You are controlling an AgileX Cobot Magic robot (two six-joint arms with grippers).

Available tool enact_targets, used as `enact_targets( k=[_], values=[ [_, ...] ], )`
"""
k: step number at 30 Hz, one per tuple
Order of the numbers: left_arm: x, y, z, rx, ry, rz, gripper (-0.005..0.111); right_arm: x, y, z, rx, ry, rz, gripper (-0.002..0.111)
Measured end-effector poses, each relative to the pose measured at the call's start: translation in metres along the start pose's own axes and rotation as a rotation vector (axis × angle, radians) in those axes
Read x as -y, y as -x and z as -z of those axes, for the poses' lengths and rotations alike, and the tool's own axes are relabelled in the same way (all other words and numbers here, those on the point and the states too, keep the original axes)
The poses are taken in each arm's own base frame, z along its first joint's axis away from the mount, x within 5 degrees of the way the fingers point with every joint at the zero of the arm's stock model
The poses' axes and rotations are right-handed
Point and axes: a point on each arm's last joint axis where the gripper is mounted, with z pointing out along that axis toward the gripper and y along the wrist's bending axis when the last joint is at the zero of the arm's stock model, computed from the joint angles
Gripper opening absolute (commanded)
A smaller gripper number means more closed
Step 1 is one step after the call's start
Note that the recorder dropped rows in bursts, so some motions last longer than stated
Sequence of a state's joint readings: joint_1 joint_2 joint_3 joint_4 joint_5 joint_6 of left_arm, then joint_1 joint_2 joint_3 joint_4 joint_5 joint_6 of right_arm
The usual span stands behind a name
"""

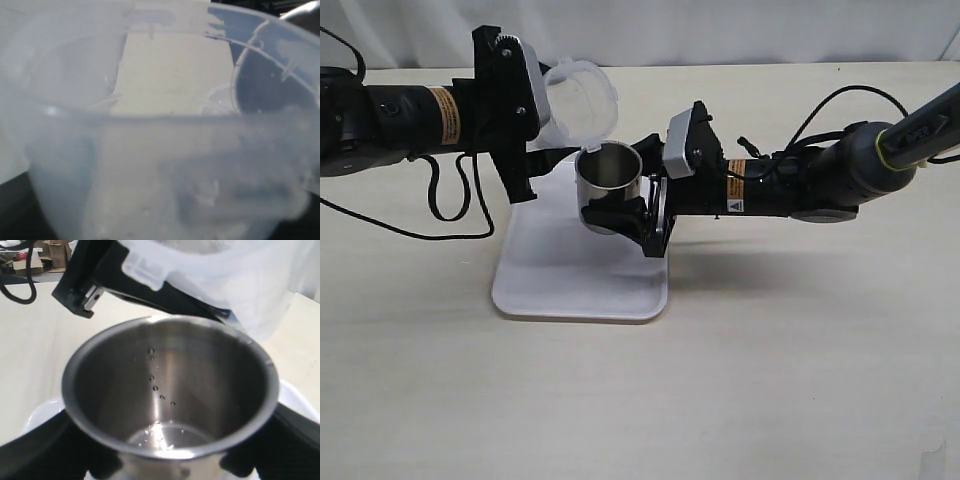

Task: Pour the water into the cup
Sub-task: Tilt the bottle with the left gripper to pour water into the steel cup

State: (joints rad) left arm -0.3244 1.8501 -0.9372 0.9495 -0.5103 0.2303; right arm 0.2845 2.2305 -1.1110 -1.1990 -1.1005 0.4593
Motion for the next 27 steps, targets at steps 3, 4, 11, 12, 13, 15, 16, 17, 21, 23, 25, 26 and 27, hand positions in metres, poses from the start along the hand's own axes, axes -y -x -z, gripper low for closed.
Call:
enact_targets(
  k=[3,4,11,12,13,15,16,17,21,23,25,26,27],
  values=[
    [-0.0001,0.0005,0.0,0.005,0.001,-0.023,0.0,0.0005,-0.001,0.0,-0.011,-0.005,0.0,0.004],
    [-0.0002,0.0006,0.0,0.007,0.002,-0.03,0.0,0.0005,-0.0009,0.0,-0.01,-0.005,0.0,0.004],
    [-0.0003,0.0012,0.0,0.013,0.004,-0.1,0.0,-0.0035,-0.0007,-0.0048,-0.022,0.005,0.006,0.004],
    [-0.0003,0.0012,0.0,0.013,0.004,-0.105,0.0,-0.0041,-0.0005,-0.0055,-0.022,0.007,0.007,0.004],
    [-0.0003,0.0012,0.0,0.013,0.004,-0.107,0.0,-0.0044,-0.0005,-0.0058,-0.022,0.008,0.007,0.004],
    [-0.0003,0.0012,0.0,0.013,0.004,-0.116,0.0,-0.0044,-0.0005,-0.0058,-0.022,0.008,0.007,0.004],
    [-0.0003,0.0012,0.0,0.013,0.004,-0.126,0.0,-0.0044,-0.0005,-0.0058,-0.022,0.008,0.007,0.004],
    [-0.0003,0.0012,0.0,0.013,0.004,-0.138,0.0,-0.0044,-0.0005,-0.0058,-0.023,0.008,0.007,0.004],
    [-0.0003,0.0012,0.0,0.013,0.004,-0.185,0.0,-0.0044,-0.0005,-0.0058,-0.023,0.008,0.007,0.004],
    [-0.0003,0.0012,0.0,0.013,0.004,-0.201,0.0,-0.0047,-0.0007,-0.0058,-0.024,0.011,0.009,0.004],
    [-0.0003,0.0012,0.0,0.013,0.004,-0.211,0.0,-0.005,-0.0008,-0.0058,-0.026,0.014,0.011,0.004],
    [-0.0003,0.0012,0.0,0.013,0.004,-0.216,0.0,-0.0051,-0.0009,-0.0058,-0.027,0.016,0.012,0.004],
    [-0.0003,0.0012,0.0,0.013,0.005,-0.224,0.0,-0.0051,-0.0009,-0.0058,-0.027,0.016,0.012,0.004]
  ],
)
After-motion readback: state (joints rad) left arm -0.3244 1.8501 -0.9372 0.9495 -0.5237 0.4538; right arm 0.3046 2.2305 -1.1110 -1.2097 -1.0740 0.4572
